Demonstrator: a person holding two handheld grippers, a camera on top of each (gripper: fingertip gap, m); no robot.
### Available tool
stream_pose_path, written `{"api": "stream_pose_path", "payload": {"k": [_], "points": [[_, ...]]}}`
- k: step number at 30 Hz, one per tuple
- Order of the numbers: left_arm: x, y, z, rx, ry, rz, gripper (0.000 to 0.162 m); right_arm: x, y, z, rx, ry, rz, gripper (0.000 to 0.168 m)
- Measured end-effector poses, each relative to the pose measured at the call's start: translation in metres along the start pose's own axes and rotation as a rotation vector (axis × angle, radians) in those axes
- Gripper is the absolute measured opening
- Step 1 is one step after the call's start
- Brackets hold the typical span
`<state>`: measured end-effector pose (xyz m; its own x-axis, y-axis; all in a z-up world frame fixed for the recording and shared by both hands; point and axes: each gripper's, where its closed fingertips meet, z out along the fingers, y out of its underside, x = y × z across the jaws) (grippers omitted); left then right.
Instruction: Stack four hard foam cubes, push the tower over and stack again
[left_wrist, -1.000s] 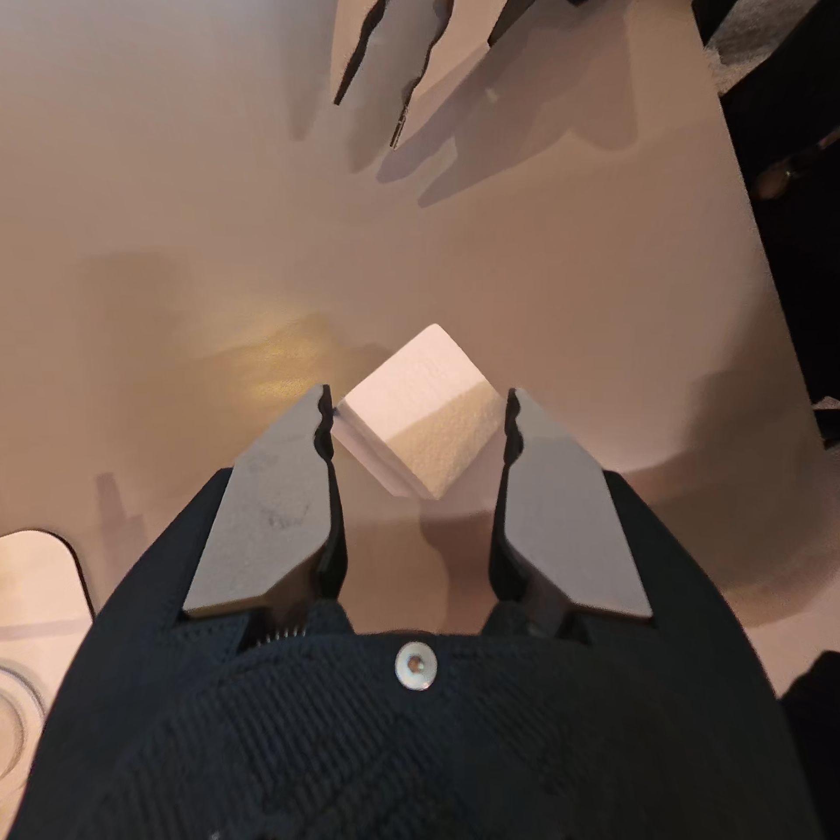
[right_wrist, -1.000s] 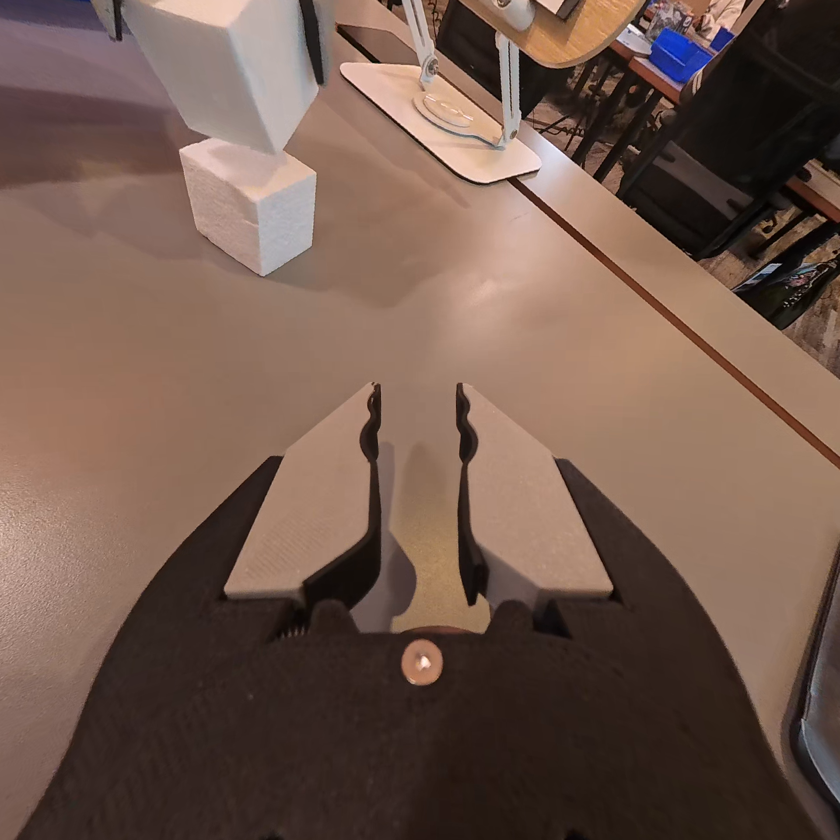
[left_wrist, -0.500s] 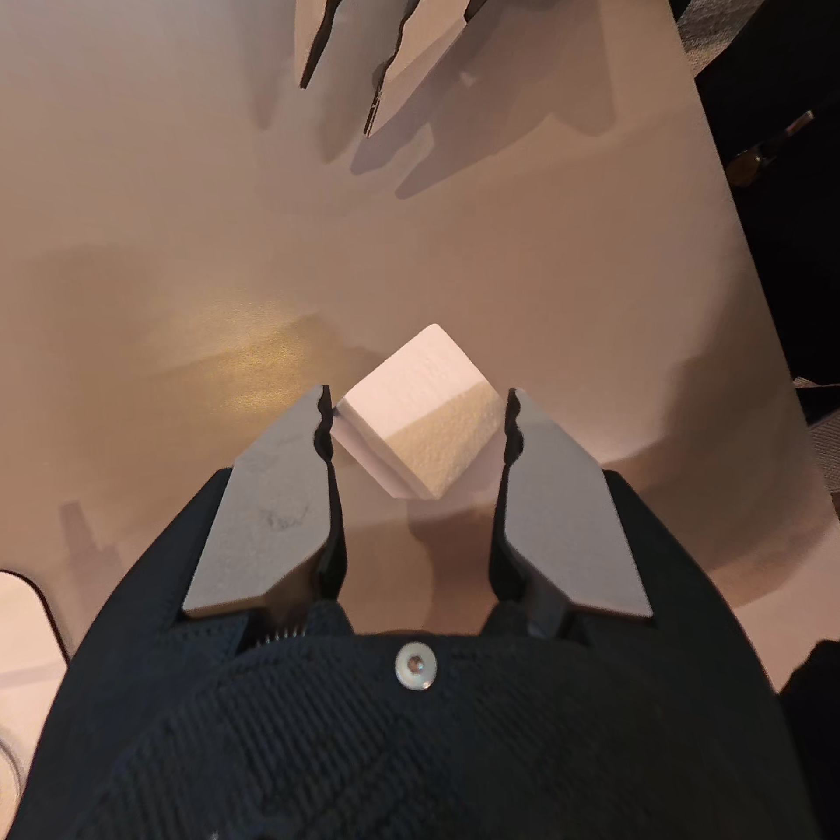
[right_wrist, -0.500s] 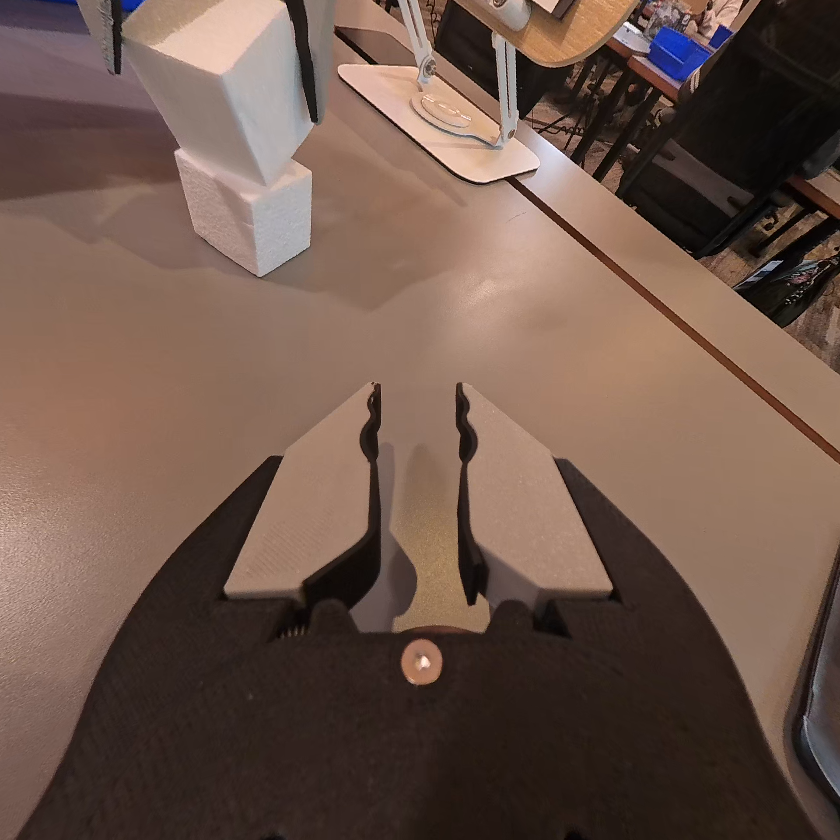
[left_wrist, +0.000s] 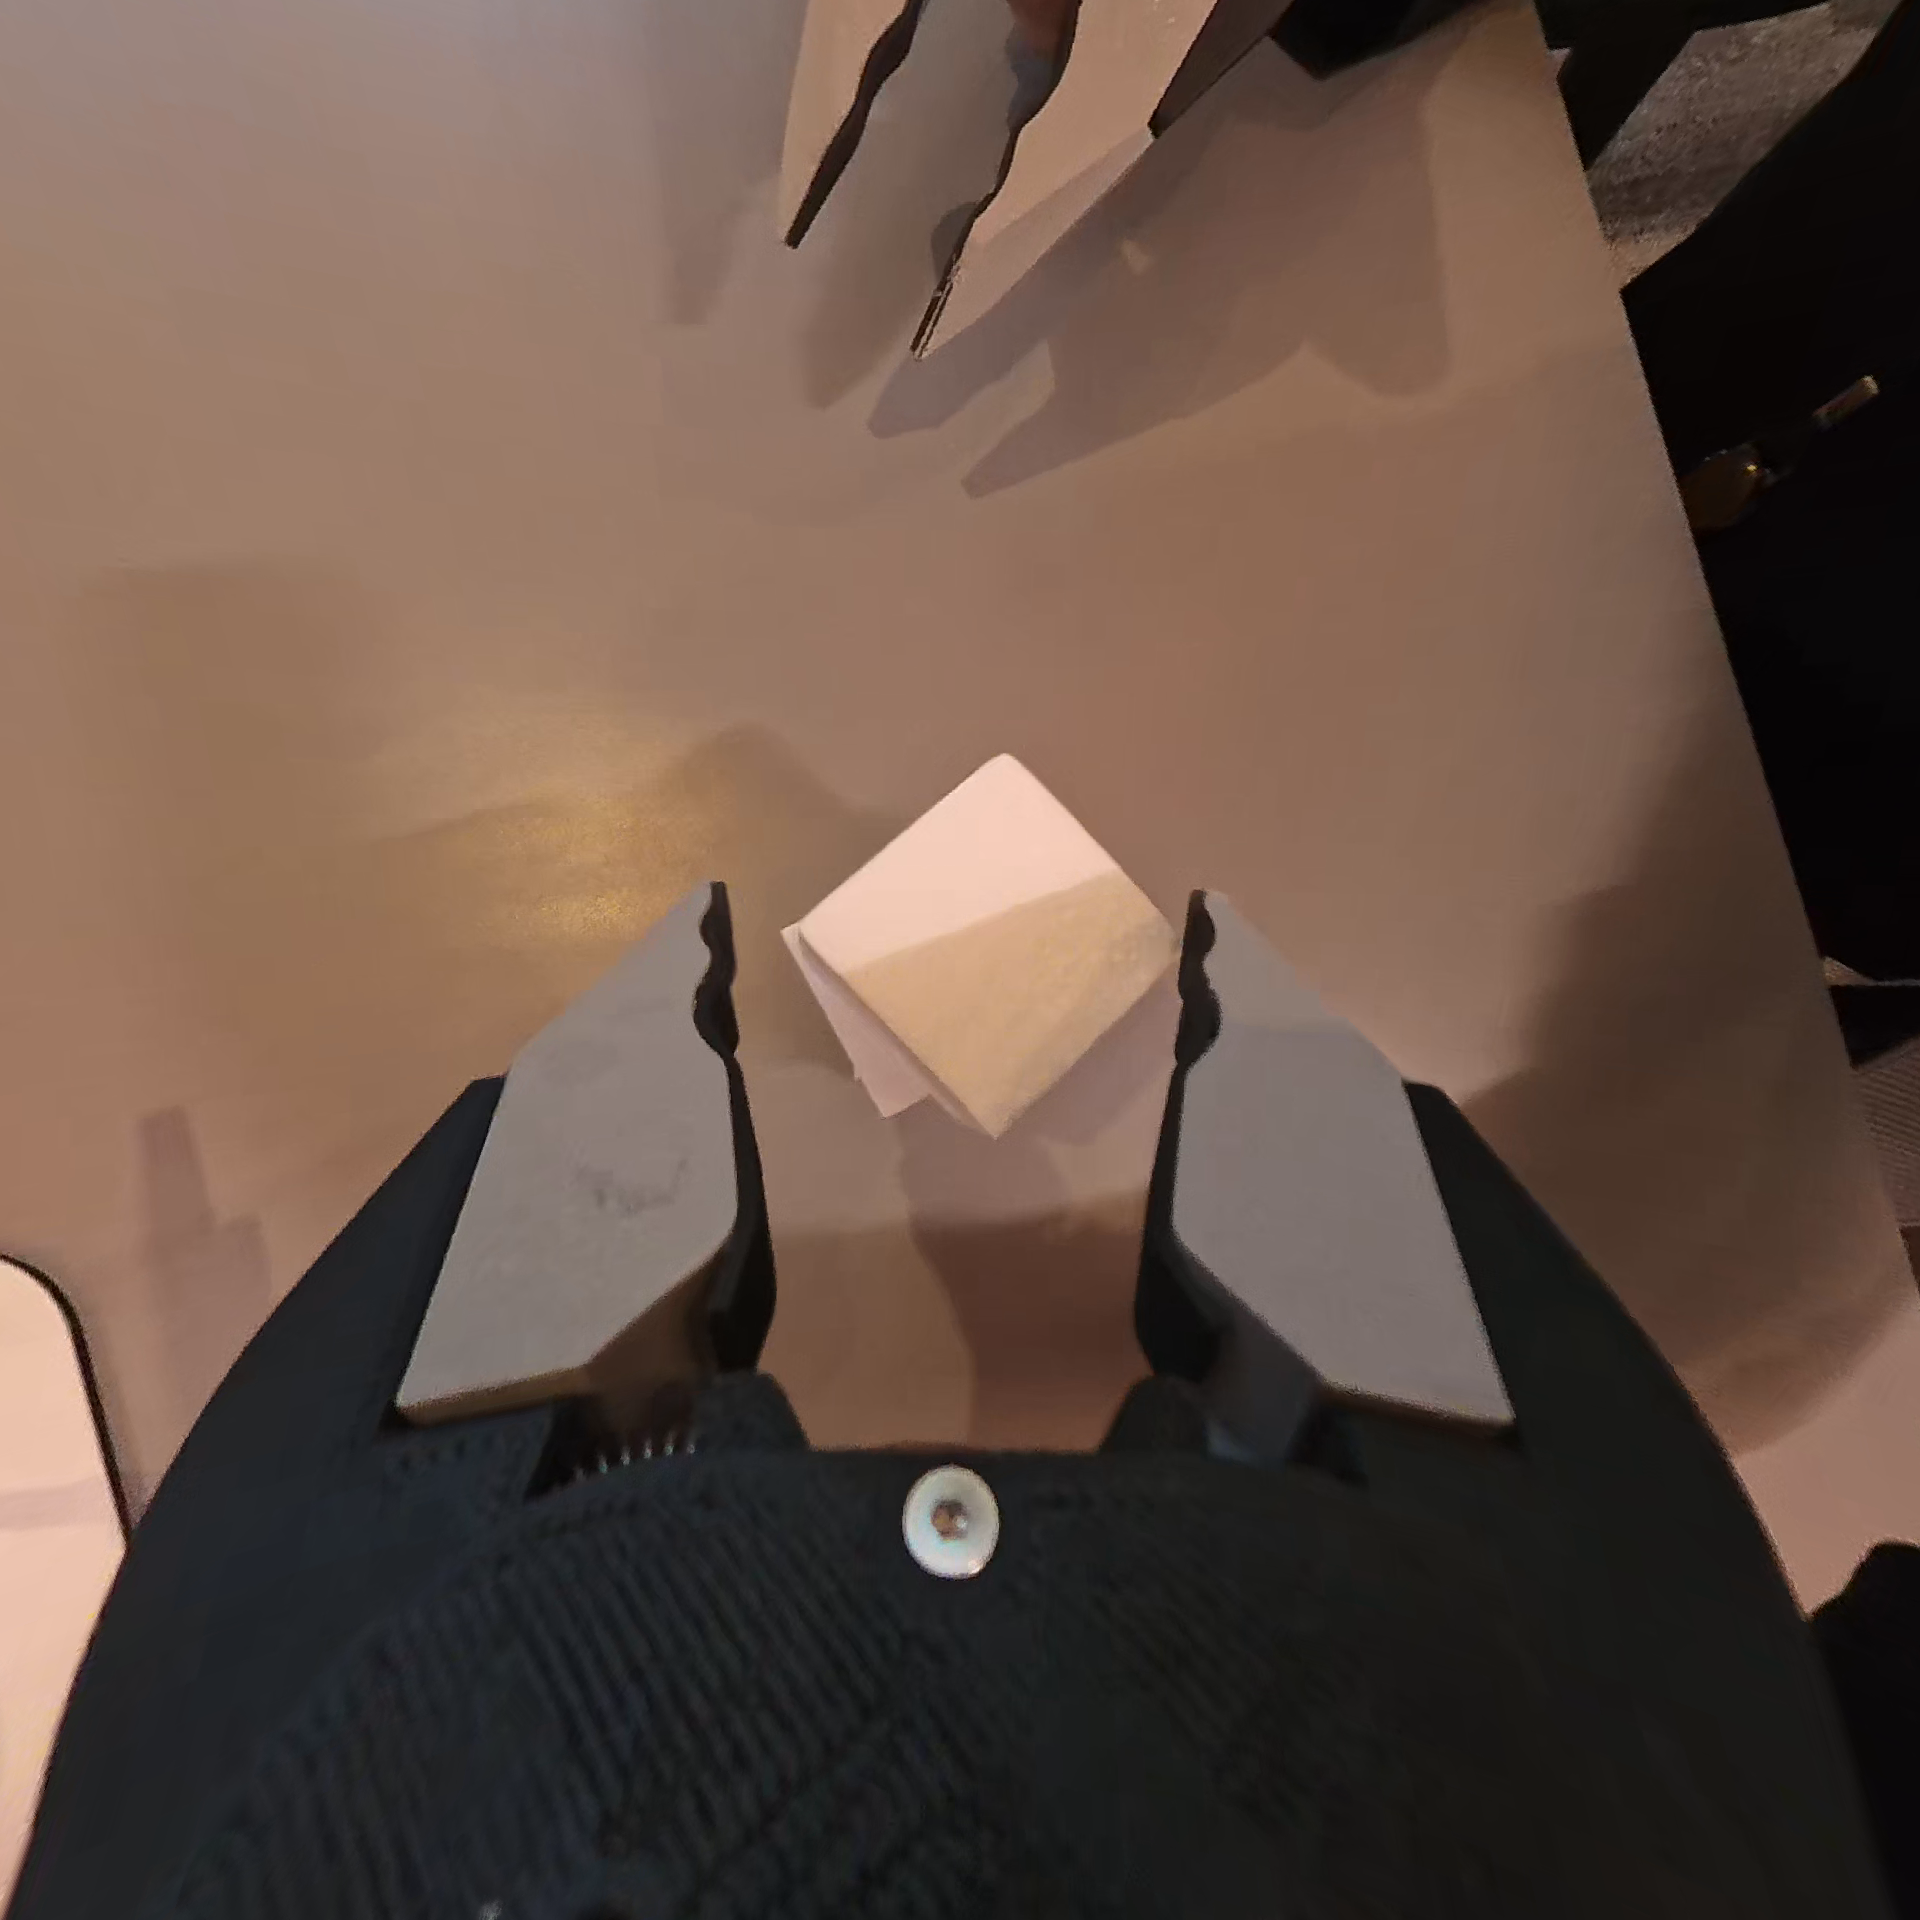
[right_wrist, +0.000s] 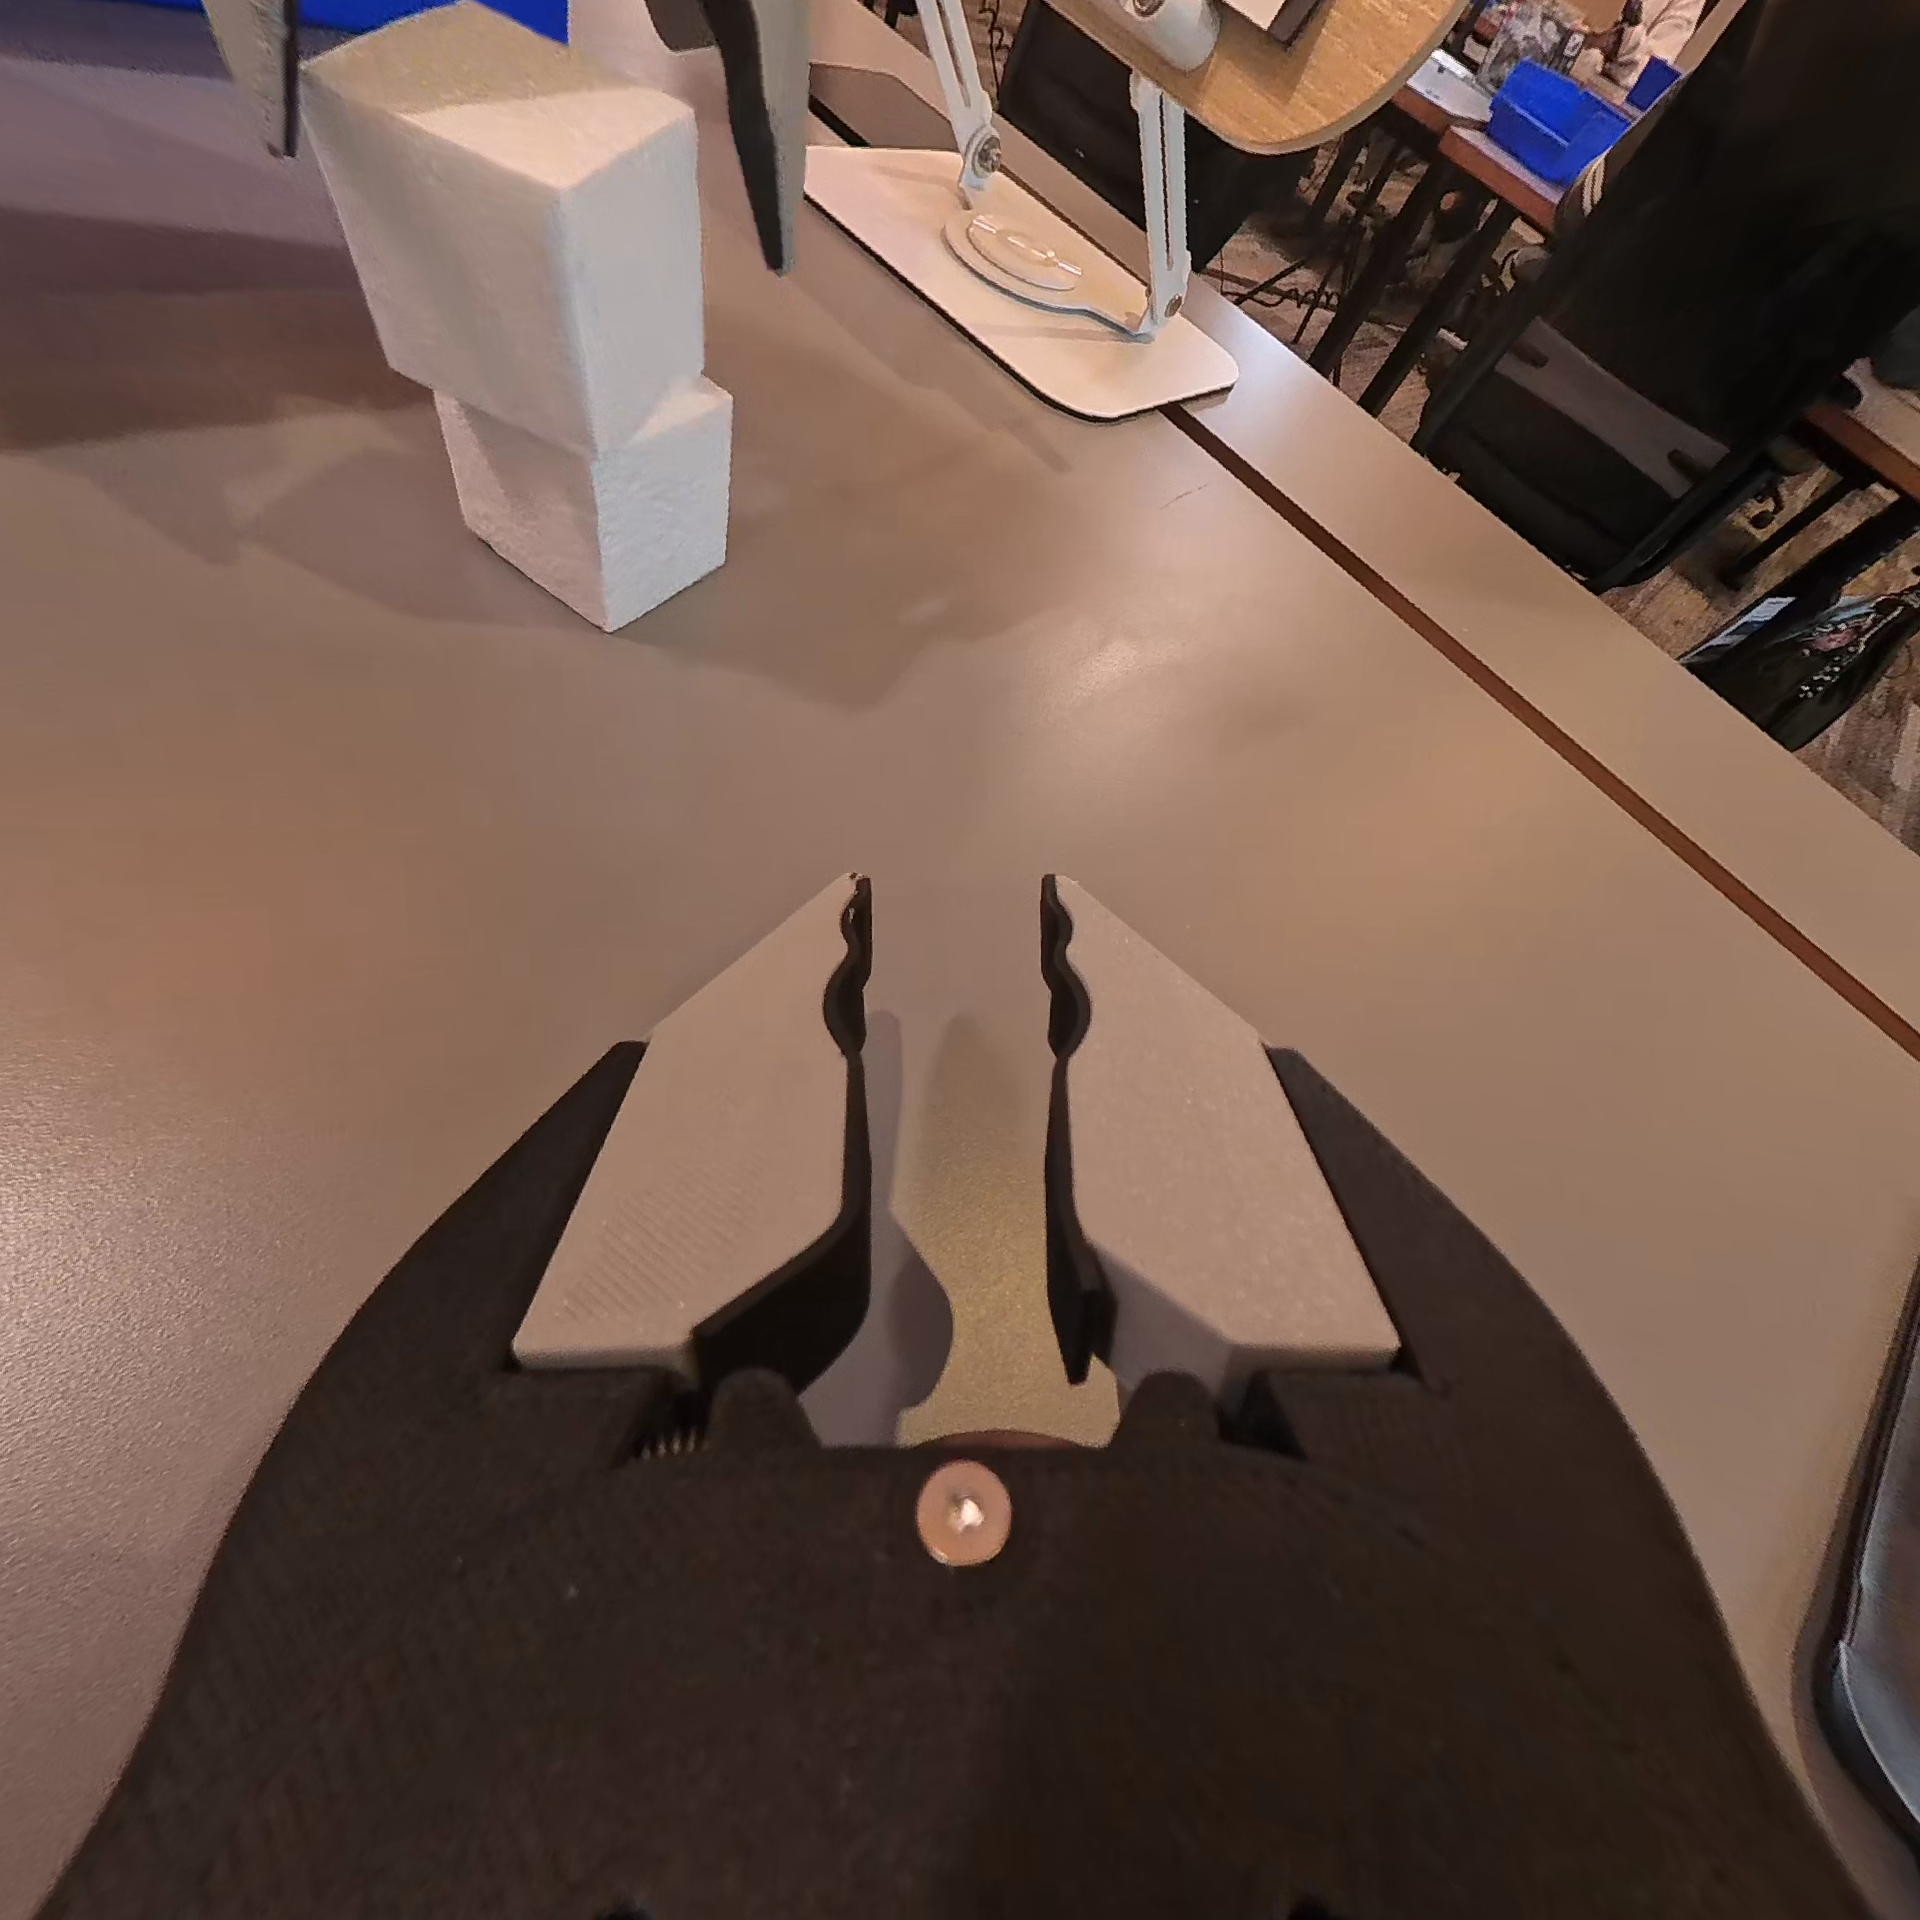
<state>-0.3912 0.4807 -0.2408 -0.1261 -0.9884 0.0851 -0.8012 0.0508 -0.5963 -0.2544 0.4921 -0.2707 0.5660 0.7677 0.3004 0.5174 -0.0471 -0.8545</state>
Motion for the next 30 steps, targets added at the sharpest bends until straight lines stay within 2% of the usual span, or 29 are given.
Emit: {"api": "stream_pose_path", "payload": {"k": [4,10,14,16,18,20,23,27,29,30], "points": [[-0.008,0.000,-0.005,0.027,-0.054,-0.023,0.088,0.001,-0.001,-0.001,0.005,0.005,0.004,0.030],[-0.007,-0.008,-0.035,0.177,-0.174,-0.076,0.089,0.001,-0.004,-0.003,0.018,0.003,0.000,0.030],[-0.012,-0.006,-0.051,0.289,-0.420,-0.343,0.091,0.000,-0.009,-0.006,0.032,0.009,-0.015,0.030],[-0.008,0.003,-0.050,0.337,-0.546,-0.523,0.095,-0.001,-0.012,-0.008,0.045,0.009,-0.015,0.030],[-0.001,0.012,-0.045,0.381,-0.656,-0.625,0.095,-0.002,-0.014,-0.009,0.051,0.006,-0.016,0.030],[0.006,0.013,-0.037,0.415,-0.731,-0.645,0.095,-0.003,-0.014,-0.009,0.052,0.007,-0.025,0.029],[0.004,0.019,-0.027,0.379,-0.851,-0.596,0.095,-0.004,-0.014,-0.009,0.053,0.009,-0.028,0.029],[-0.006,0.017,-0.014,0.356,-0.859,-0.504,0.090,-0.002,-0.011,-0.008,0.045,0.010,-0.018,0.029],[-0.010,0.019,-0.009,0.342,-0.829,-0.472,0.078,-0.001,-0.011,-0.008,0.044,0.010,-0.013,0.029],[-0.010,0.018,-0.006,0.348,-0.795,-0.459,0.064,-0.001,-0.011,-0.008,0.045,0.011,-0.012,0.029]]}}
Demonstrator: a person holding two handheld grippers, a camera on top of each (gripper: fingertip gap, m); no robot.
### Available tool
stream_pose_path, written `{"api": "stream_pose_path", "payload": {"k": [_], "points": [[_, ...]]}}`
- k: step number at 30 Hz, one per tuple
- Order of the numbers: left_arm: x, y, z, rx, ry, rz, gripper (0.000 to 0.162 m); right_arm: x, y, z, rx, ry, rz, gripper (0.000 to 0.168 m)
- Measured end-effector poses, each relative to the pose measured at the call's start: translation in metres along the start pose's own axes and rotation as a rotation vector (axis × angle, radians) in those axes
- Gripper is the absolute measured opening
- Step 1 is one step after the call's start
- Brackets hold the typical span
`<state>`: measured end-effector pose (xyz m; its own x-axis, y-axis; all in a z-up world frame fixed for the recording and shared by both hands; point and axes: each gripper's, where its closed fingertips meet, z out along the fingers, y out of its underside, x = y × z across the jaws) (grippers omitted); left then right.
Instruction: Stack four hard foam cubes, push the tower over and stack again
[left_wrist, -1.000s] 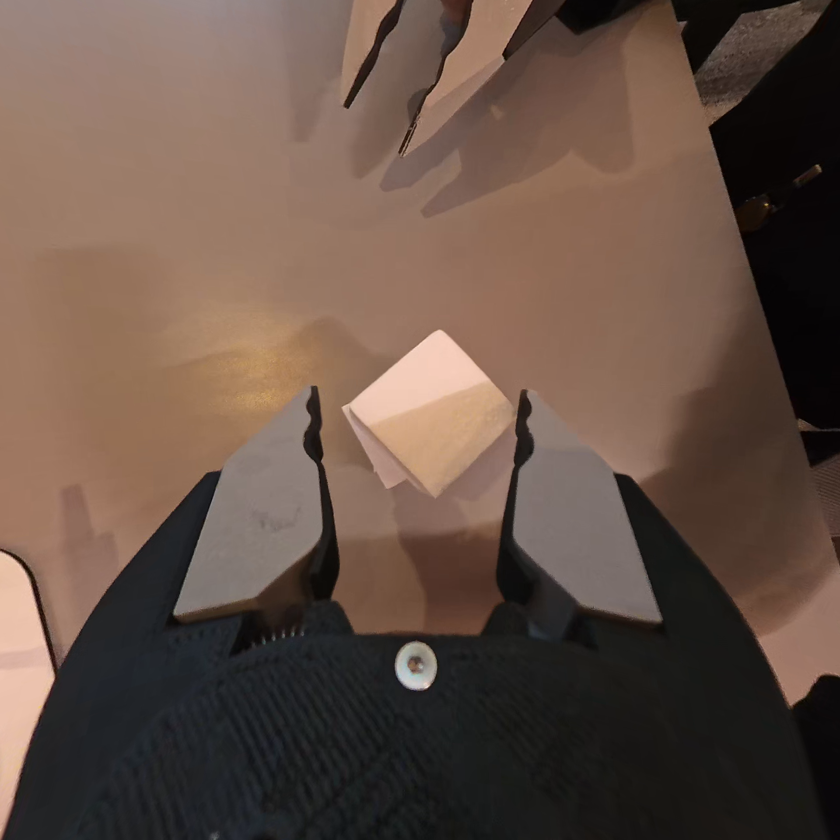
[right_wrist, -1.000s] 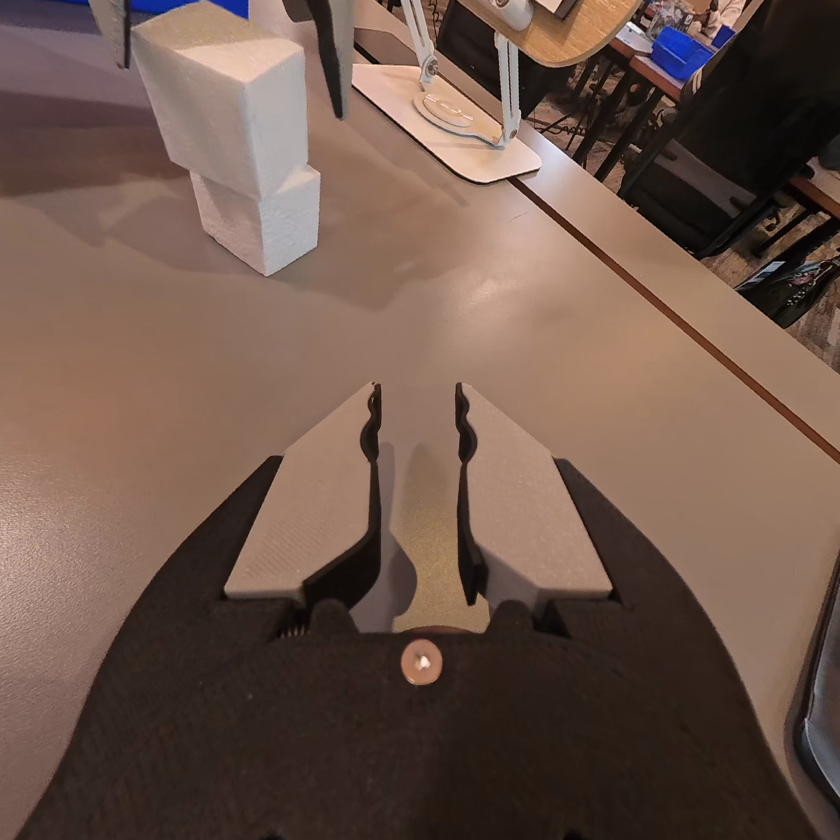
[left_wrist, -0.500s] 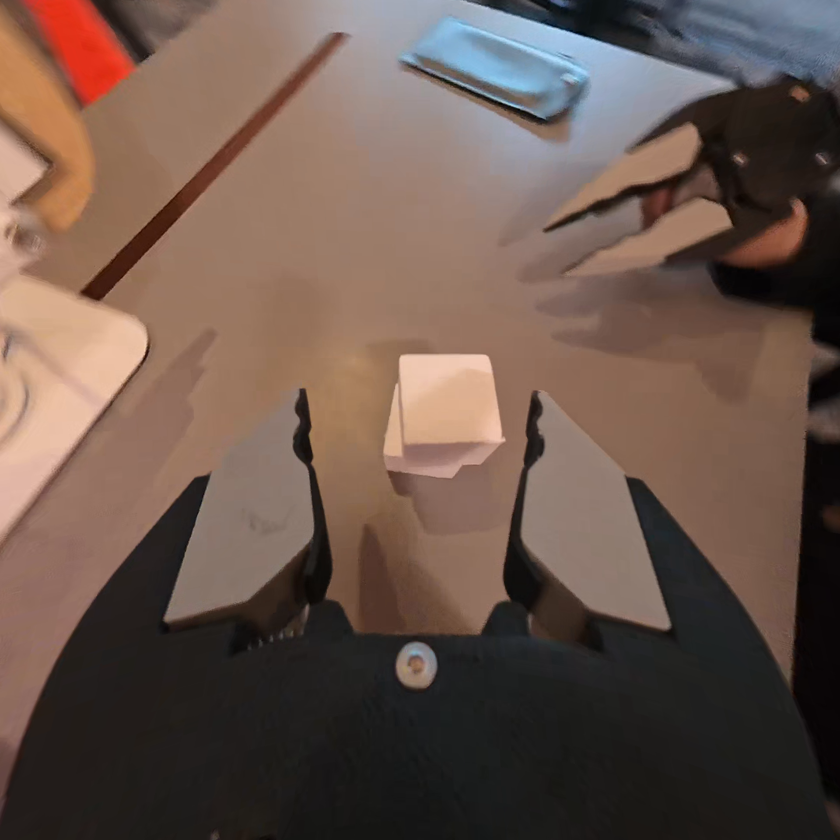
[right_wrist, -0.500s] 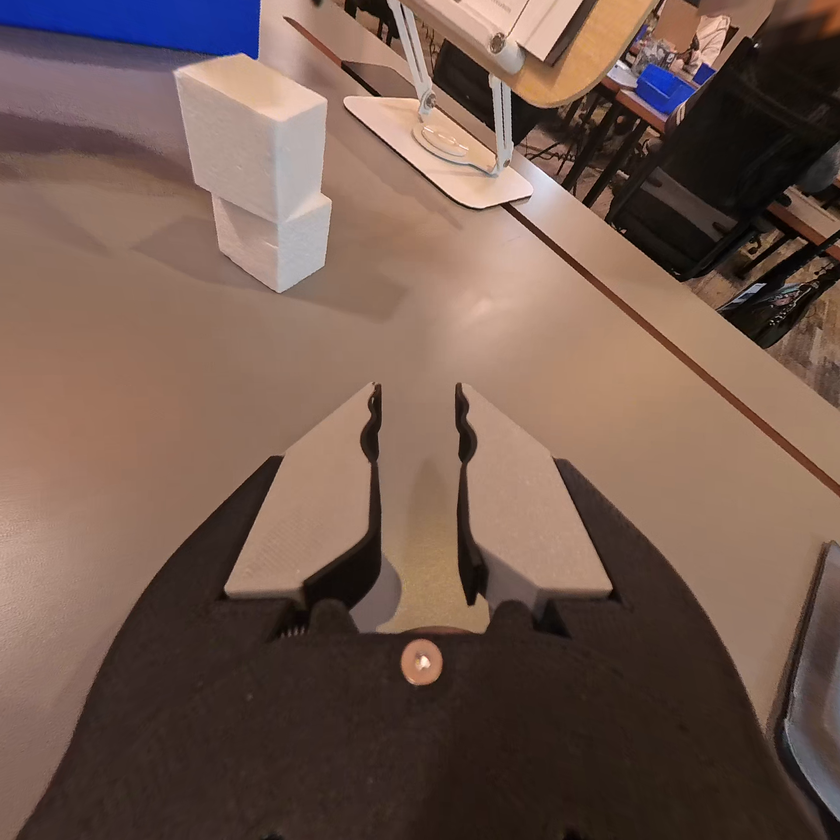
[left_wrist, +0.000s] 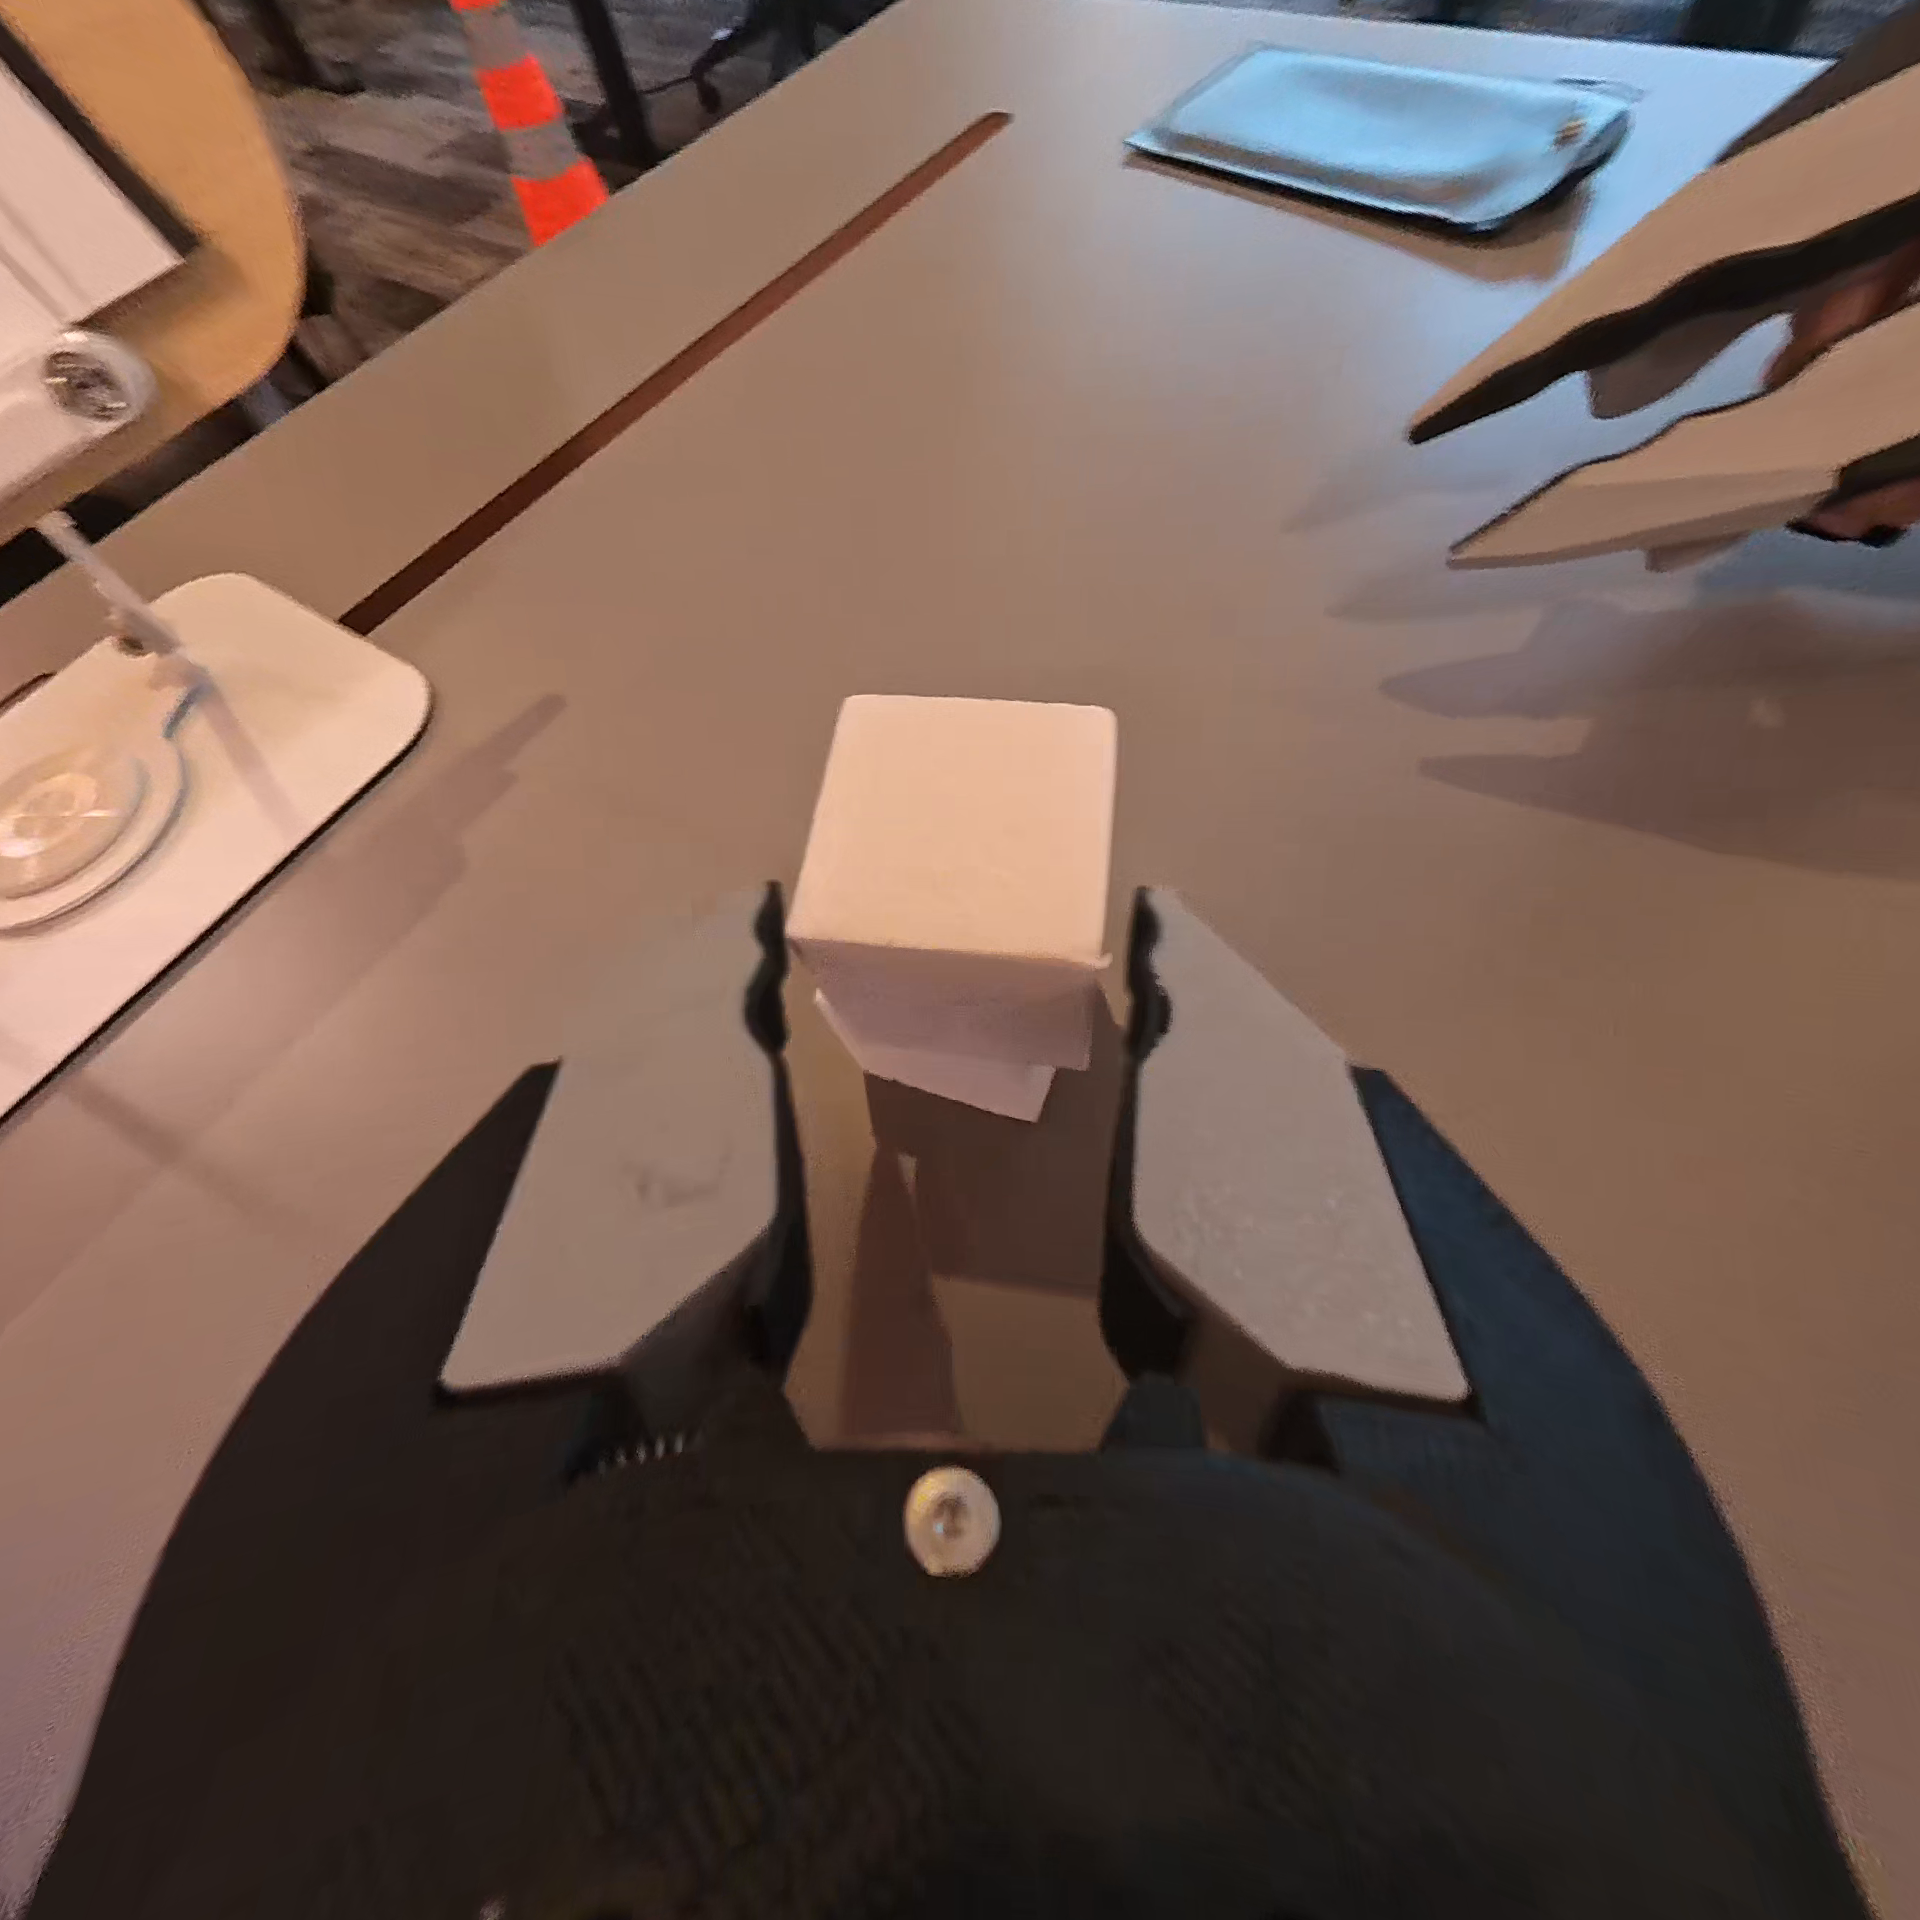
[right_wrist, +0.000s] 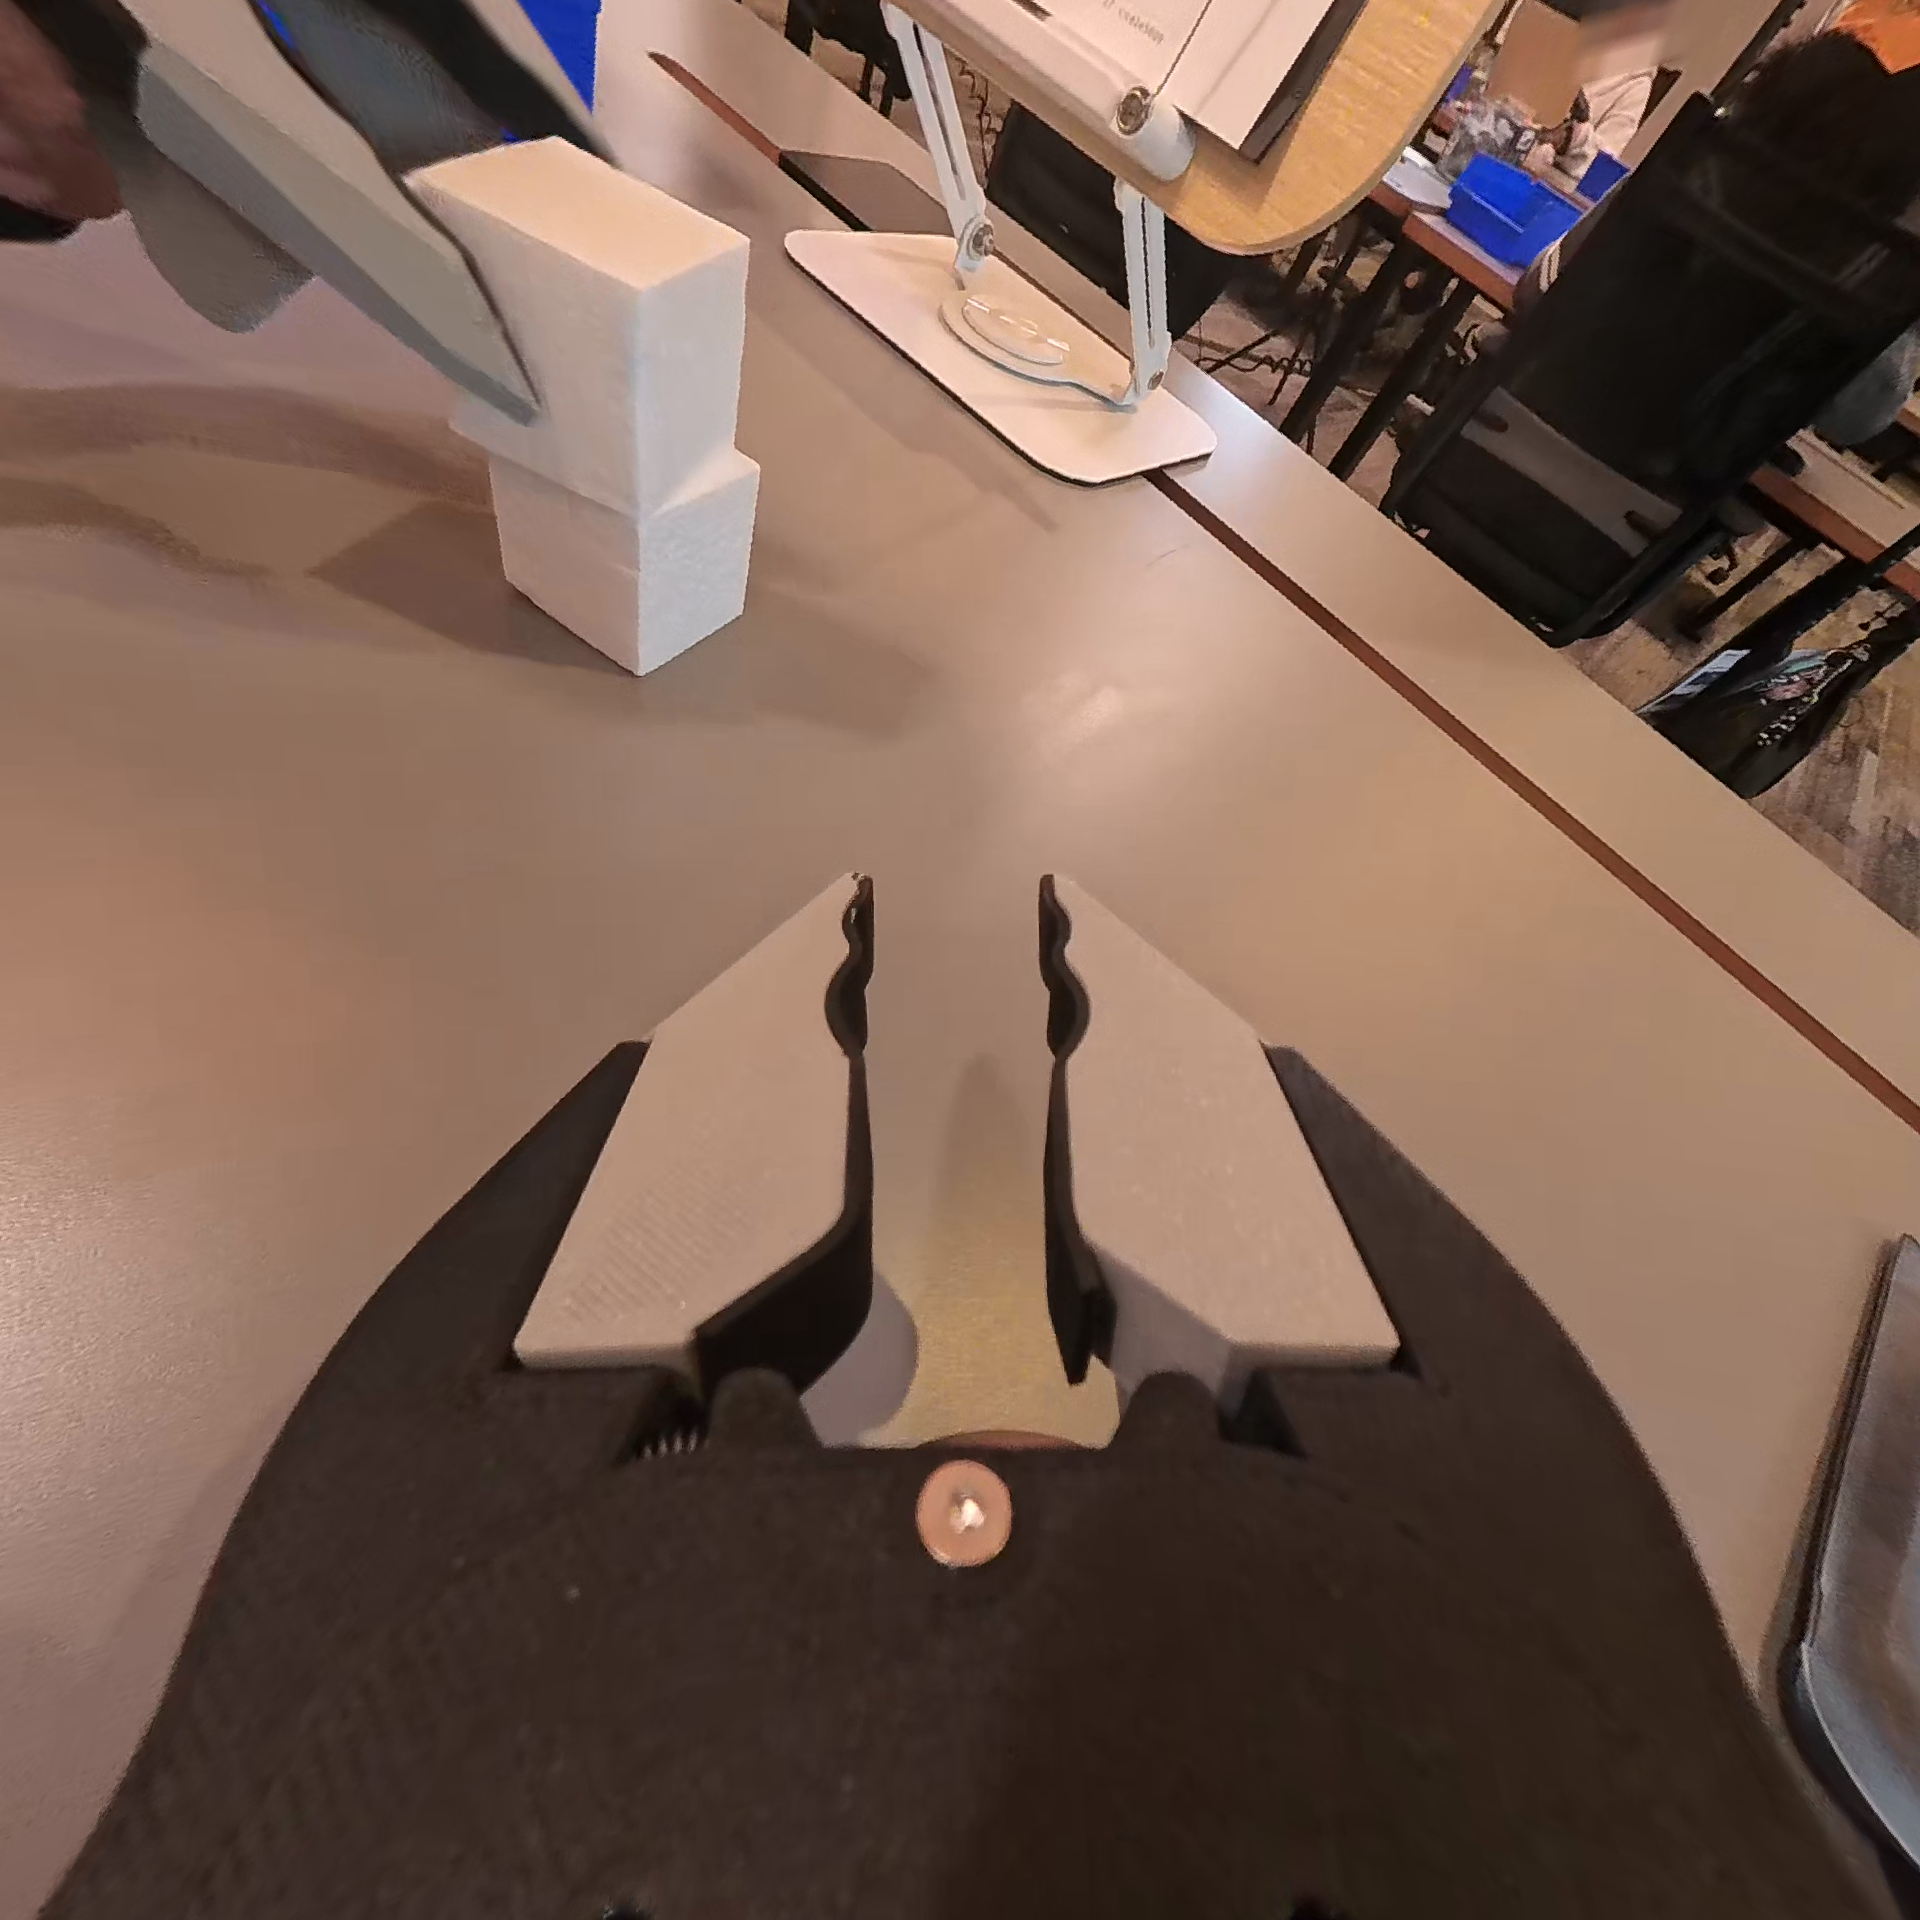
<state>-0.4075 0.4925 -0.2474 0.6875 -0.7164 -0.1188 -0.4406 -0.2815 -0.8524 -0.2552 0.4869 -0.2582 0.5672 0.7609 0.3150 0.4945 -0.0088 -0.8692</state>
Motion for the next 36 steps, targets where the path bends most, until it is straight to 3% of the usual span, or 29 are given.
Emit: {"api": "stream_pose_path", "payload": {"k": [1,10,36], "points": [[0.004,-0.001,0.001,0.005,0.048,0.005,0.056,0.000,0.000,0.000,0.001,0.001,0.000,0.029],[0.006,-0.016,0.000,0.034,0.281,0.076,0.056,-0.003,-0.001,0.000,-0.001,-0.009,-0.011,0.028],[0.005,-0.004,0.008,-0.003,0.221,0.082,0.057,-0.003,-0.001,0.000,0.001,-0.011,-0.009,0.028]]}}
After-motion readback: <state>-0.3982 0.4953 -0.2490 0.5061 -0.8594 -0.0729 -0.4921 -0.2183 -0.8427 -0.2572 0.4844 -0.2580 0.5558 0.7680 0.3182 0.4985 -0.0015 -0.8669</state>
